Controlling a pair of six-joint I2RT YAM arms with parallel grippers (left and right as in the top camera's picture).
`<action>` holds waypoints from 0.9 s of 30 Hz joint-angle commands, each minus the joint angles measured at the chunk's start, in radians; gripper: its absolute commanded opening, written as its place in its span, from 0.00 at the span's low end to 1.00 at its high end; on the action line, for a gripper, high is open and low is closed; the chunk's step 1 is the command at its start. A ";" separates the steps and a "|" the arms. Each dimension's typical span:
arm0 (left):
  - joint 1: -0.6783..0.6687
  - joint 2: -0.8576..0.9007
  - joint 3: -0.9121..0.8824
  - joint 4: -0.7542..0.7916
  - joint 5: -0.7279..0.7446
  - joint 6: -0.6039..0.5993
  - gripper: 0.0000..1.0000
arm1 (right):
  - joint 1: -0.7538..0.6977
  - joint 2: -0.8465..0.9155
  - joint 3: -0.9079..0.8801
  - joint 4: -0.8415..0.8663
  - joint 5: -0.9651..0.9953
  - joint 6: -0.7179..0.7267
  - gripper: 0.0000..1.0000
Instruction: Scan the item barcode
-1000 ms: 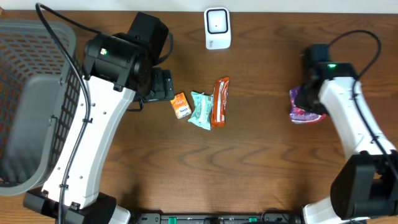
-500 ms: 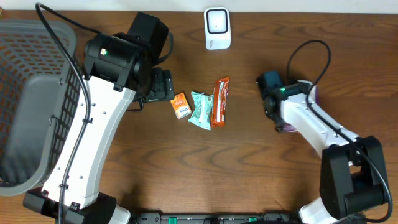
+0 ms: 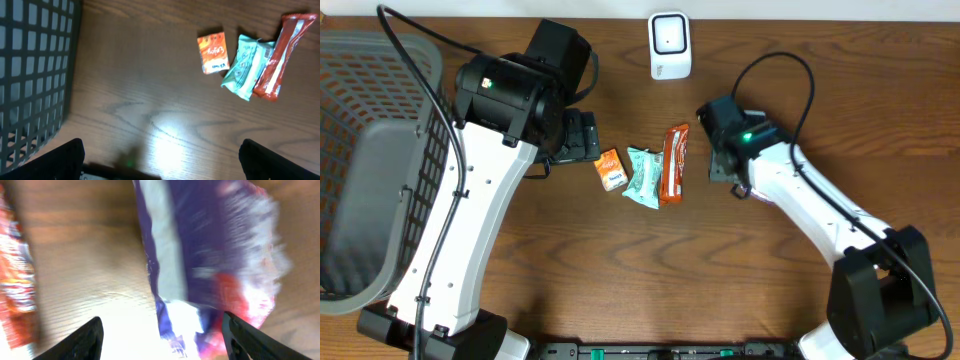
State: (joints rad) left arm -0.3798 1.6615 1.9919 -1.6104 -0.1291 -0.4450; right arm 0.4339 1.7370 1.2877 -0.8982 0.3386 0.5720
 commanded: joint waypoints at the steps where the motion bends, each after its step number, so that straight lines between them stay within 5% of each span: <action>1: 0.003 0.000 0.008 -0.050 -0.002 -0.004 0.98 | -0.070 -0.049 0.150 -0.055 -0.115 -0.138 0.72; 7: 0.003 0.000 0.008 -0.050 -0.002 -0.004 0.98 | -0.209 -0.049 0.222 -0.137 -0.184 -0.218 0.88; 14: 0.003 0.000 0.008 -0.050 -0.002 -0.004 0.98 | -0.422 -0.048 0.164 -0.142 -0.323 -0.319 0.94; 20: 0.003 0.000 0.008 -0.050 -0.002 -0.004 0.98 | -0.562 -0.048 0.035 -0.023 -0.637 -0.459 0.93; 27: 0.003 0.000 0.008 -0.050 -0.002 -0.004 0.98 | -0.611 -0.048 -0.203 0.231 -0.793 -0.446 0.87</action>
State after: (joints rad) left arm -0.3798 1.6615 1.9919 -1.6108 -0.1291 -0.4450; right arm -0.1688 1.6966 1.1660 -0.7227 -0.3264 0.1474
